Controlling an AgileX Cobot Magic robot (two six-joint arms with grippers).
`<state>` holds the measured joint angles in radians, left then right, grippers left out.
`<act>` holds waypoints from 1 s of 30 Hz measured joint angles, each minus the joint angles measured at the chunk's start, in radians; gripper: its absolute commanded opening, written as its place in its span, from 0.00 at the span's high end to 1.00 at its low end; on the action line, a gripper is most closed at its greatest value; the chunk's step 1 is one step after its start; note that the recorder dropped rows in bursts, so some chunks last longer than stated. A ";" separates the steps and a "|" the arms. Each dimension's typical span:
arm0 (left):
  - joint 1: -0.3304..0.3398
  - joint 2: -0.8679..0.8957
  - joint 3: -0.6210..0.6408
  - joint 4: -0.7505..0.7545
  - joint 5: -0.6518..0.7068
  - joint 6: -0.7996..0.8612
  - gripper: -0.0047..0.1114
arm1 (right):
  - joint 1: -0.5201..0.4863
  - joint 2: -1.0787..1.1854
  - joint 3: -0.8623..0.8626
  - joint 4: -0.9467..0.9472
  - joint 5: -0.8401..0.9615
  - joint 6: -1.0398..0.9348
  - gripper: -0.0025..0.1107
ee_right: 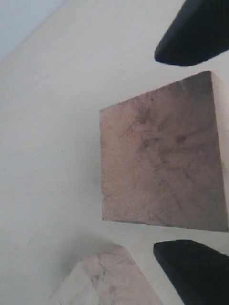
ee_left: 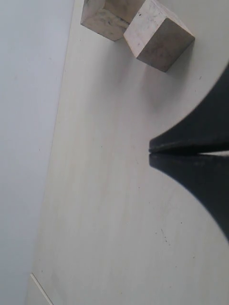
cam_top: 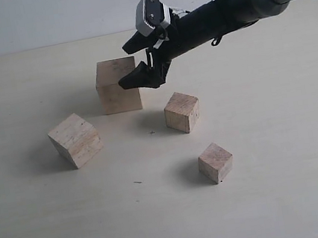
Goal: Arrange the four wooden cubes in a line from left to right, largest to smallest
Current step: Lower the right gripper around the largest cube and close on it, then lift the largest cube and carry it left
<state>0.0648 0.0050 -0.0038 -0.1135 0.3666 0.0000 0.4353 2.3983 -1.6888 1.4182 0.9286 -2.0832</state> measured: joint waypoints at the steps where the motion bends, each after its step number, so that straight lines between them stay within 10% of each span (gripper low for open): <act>1: 0.000 0.000 0.000 0.000 0.000 0.000 0.96 | 0.000 0.007 0.000 0.011 0.000 -0.005 0.17; 18: 0.000 0.000 0.000 0.000 0.000 0.000 0.96 | 0.000 0.113 -0.071 0.062 0.043 -0.011 0.19; 21: 0.000 0.000 0.000 0.000 0.000 0.000 0.96 | 0.000 0.127 -0.071 0.058 0.039 -0.011 0.35; 26: 0.000 0.000 0.000 0.000 0.000 0.000 0.96 | 0.000 0.120 -0.071 0.047 0.037 0.002 0.95; 30: 0.000 0.000 0.000 0.000 0.000 0.000 0.96 | 0.000 0.079 -0.071 0.036 0.041 0.084 0.98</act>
<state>0.0648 0.0050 -0.0038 -0.1135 0.3666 0.0000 0.4353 2.4774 -1.7596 1.4540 0.9698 -1.9995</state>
